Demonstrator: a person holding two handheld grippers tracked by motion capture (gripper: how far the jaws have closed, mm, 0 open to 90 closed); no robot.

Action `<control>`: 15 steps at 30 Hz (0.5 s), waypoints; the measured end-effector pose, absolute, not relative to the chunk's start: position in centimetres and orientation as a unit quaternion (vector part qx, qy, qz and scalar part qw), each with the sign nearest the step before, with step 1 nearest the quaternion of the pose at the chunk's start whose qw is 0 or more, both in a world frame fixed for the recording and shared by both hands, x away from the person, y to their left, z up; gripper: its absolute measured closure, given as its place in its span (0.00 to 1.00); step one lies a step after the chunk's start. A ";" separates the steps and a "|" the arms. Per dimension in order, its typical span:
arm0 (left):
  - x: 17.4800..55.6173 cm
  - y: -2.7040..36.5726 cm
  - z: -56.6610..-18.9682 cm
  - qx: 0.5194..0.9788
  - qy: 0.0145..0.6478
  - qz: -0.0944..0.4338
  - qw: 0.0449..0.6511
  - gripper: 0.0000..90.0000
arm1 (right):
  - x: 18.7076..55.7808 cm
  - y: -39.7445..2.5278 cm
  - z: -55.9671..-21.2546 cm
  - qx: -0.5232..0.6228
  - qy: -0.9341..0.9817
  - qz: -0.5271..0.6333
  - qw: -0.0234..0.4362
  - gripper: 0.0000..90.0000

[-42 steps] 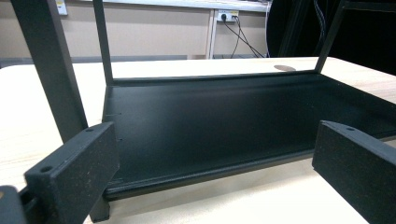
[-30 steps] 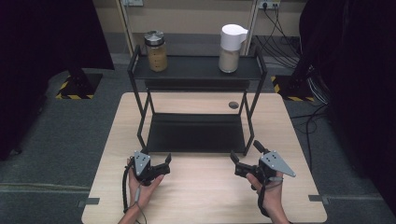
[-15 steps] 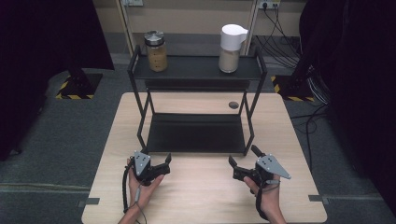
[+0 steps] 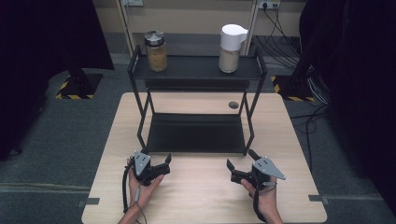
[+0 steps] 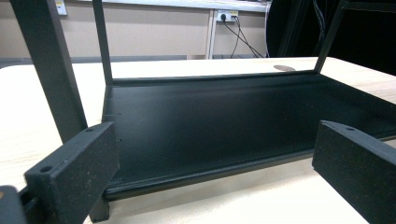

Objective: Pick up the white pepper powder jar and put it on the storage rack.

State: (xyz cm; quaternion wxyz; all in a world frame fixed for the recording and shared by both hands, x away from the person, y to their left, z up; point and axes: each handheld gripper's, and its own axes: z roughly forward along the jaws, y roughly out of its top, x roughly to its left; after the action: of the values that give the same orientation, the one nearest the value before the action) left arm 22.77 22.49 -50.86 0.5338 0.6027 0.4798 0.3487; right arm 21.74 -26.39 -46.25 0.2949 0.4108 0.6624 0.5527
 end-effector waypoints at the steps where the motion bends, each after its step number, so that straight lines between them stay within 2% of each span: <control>1: 22.8 22.5 -50.9 0.602 0.480 0.349 0.534 0.00 | 21.8 -26.4 -46.4 0.412 0.664 0.550 0.294 0.05; 15: 22.8 22.5 -50.9 0.603 0.480 0.348 0.534 0.00 | 22.1 -26.3 -47.2 0.420 0.674 0.535 0.289 0.05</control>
State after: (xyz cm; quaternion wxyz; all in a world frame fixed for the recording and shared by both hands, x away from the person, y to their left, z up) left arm 22.78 22.50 -50.86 0.5339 0.6030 0.4796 0.3484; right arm 22.07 -26.27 -47.22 0.2890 0.4197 0.6740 0.5348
